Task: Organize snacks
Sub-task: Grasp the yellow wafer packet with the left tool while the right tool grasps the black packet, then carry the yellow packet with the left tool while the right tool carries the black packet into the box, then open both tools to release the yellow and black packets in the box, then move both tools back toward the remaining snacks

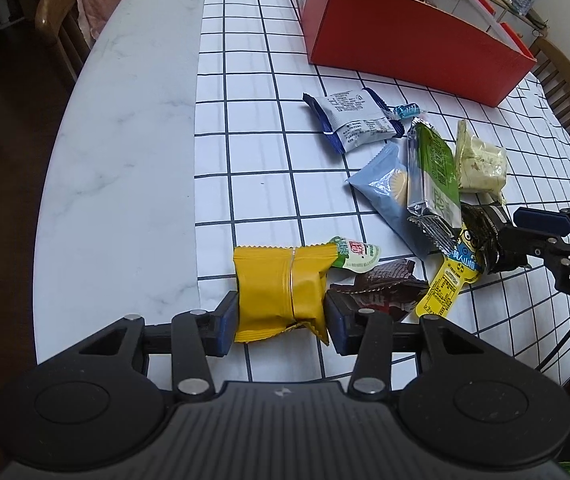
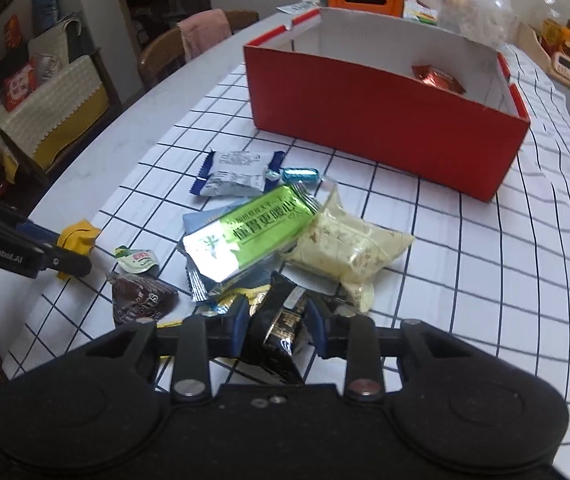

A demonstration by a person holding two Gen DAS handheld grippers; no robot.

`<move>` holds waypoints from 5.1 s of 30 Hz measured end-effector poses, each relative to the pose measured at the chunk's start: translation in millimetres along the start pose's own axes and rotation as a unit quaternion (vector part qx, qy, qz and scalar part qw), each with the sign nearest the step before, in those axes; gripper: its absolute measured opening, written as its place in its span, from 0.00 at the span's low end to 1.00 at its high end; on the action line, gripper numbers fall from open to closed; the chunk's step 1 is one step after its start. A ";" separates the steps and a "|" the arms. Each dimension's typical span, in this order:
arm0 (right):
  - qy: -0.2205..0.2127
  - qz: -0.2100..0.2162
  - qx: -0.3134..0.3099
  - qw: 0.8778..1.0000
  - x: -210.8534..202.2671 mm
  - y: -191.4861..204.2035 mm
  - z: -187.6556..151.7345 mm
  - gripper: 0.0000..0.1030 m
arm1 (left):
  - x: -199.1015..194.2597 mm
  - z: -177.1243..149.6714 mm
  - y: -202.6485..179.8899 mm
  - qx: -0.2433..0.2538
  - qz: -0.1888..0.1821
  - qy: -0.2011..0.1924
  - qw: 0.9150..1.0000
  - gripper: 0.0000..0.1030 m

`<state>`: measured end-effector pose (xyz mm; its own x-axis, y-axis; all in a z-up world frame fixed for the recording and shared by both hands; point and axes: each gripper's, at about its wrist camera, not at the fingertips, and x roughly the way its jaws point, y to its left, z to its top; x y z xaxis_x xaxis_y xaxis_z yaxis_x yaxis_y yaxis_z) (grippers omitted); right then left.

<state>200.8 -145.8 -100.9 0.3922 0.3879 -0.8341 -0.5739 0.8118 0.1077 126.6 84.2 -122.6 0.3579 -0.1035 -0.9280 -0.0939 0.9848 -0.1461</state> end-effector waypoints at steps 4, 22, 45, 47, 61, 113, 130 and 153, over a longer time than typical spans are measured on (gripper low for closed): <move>0.006 -0.006 0.029 1.000 2.2 -5.3 -0.5 0.33 | -1.1 -0.9 -0.1 0.000 -0.001 -0.002 1.000 0.43; 0.034 -0.030 0.091 0.995 29.6 -1.4 -6.8 0.43 | -1.1 -6.3 1.3 -0.001 0.001 -0.002 1.000 0.43; -0.028 -0.024 0.101 0.994 -18.7 -10.3 14.5 0.32 | -33.0 22.3 -16.0 0.008 0.005 -0.053 0.999 0.43; -0.038 -0.024 0.102 0.994 -26.0 -13.5 22.1 0.32 | -38.5 30.3 -23.5 0.015 0.011 -0.062 0.998 0.43; -0.095 -0.050 0.095 0.990 -52.1 -55.8 83.3 0.32 | -63.5 112.6 -79.5 0.064 0.022 -0.132 0.989 0.43; 0.030 -0.064 0.032 0.997 102.9 -142.6 180.5 0.32 | 97.1 262.2 -138.3 0.116 0.107 -0.032 0.987 0.44; 0.000 -0.052 0.046 0.998 65.7 -135.4 180.1 0.33 | 56.4 253.0 -134.0 0.102 0.082 -0.071 0.989 0.63; -0.058 -0.037 0.051 0.996 -16.8 -98.0 153.8 0.43 | -38.6 187.9 -121.1 0.109 0.051 -0.148 0.982 0.80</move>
<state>361.0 -164.7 -14.3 0.5141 0.3680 -0.7748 -0.4663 0.8781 0.1076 298.8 -4.9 -4.7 0.6143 0.0112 -0.7890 0.0454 0.9977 0.0495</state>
